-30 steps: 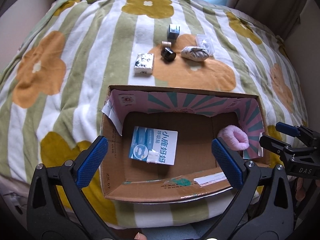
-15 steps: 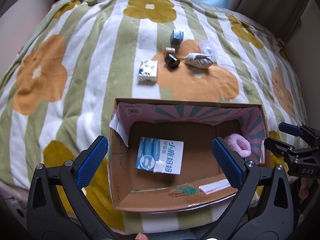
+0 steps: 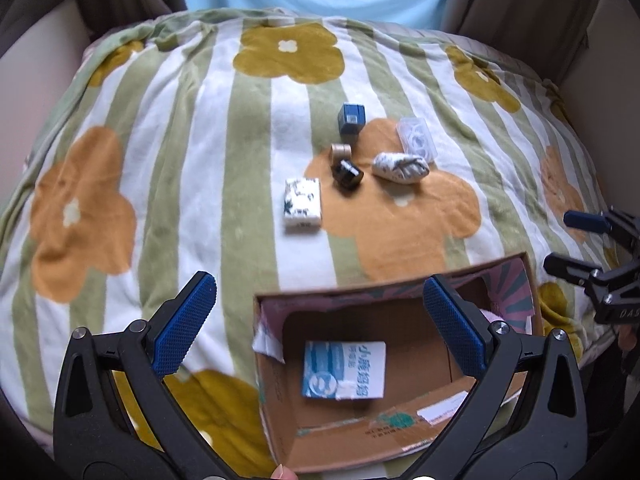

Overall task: Organize objects
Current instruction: 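Grasp the white tissue pack with left tool while right tool reaches the beige cylinder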

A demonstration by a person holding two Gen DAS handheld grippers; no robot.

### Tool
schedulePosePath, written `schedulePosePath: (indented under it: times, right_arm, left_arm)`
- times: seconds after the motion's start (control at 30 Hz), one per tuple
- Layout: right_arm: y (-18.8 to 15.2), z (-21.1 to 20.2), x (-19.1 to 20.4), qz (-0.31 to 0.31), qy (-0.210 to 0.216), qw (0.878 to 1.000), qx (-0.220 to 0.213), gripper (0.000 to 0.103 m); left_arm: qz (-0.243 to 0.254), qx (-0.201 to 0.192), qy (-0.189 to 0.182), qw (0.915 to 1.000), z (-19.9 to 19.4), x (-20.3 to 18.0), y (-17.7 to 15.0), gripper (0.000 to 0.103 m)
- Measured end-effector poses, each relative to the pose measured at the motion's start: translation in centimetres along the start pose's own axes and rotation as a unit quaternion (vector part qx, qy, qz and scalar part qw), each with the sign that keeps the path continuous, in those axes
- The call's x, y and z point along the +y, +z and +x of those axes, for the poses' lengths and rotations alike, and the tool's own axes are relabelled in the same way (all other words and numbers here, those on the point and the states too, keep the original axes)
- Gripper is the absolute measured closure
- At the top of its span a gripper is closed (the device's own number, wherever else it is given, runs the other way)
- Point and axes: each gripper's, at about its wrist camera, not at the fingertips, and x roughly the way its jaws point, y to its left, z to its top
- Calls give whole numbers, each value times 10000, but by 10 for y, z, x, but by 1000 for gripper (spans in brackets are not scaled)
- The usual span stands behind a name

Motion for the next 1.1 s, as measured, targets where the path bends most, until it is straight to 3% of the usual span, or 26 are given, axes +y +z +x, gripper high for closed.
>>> schedulePosePath:
  times: [0.17, 0.3, 0.63, 0.87, 1.1]
  right_arm:
    - [46, 5, -5, -292, 192, 9993, -94, 21]
    - [82, 18, -2, -580, 275, 9979, -109, 21]
    - [161, 108, -7, -880, 766, 9924, 386, 21]
    - [190, 179, -3, -602, 1044, 9894, 815, 22]
    - [202, 232, 4, -480, 974, 9868, 1202, 36]
  left_arm:
    - [289, 53, -59, 9996, 17, 11, 31, 0]
    - [608, 317, -165, 9975, 50, 16, 54, 0]
    - [1036, 1070, -575, 9872, 144, 20, 78, 0]
    - [979, 1480, -726, 9815, 203, 21, 82, 0]
    - [1044, 1709, -768, 9767, 235, 21, 81, 5]
